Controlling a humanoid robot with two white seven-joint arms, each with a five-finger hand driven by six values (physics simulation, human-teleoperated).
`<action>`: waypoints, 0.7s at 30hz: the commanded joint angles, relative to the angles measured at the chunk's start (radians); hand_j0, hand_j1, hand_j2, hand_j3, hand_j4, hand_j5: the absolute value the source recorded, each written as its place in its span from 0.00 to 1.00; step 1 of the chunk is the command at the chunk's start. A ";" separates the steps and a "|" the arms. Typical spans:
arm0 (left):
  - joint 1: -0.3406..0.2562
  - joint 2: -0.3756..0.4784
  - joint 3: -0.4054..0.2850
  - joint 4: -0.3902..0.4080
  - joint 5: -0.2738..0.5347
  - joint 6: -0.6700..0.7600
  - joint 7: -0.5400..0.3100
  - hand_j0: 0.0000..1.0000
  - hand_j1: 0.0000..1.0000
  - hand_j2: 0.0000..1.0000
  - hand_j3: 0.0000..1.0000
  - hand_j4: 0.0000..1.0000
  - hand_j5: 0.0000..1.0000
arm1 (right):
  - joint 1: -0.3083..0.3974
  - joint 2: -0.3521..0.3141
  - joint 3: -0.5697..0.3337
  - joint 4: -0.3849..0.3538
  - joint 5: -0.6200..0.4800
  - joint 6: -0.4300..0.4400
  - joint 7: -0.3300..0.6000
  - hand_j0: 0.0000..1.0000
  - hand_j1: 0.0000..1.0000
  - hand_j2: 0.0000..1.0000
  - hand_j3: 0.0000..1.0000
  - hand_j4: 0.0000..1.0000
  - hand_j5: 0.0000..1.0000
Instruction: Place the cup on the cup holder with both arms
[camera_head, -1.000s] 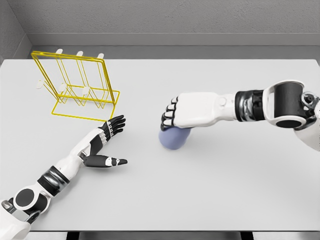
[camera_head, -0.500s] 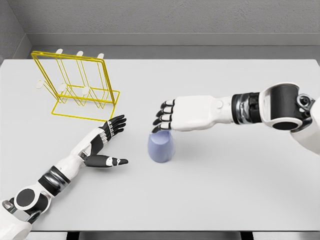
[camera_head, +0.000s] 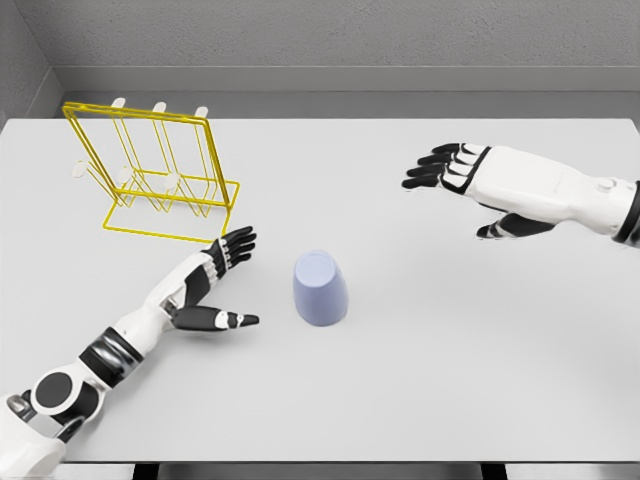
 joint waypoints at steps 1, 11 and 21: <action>-0.002 -0.008 -0.013 -0.004 0.001 0.022 0.000 1.00 1.00 1.00 1.00 1.00 1.00 | 0.011 -0.005 -0.072 0.034 -0.051 0.003 -0.001 1.00 1.00 1.00 1.00 1.00 1.00; -0.078 -0.041 -0.085 -0.004 0.001 0.053 0.001 1.00 1.00 1.00 1.00 1.00 1.00 | 0.132 0.024 -0.187 0.101 -0.048 0.003 -0.001 1.00 1.00 1.00 1.00 1.00 1.00; -0.118 -0.111 -0.104 -0.002 0.002 0.113 0.003 1.00 1.00 1.00 1.00 1.00 1.00 | 0.132 0.038 -0.190 0.101 -0.048 0.003 -0.001 1.00 1.00 1.00 1.00 1.00 1.00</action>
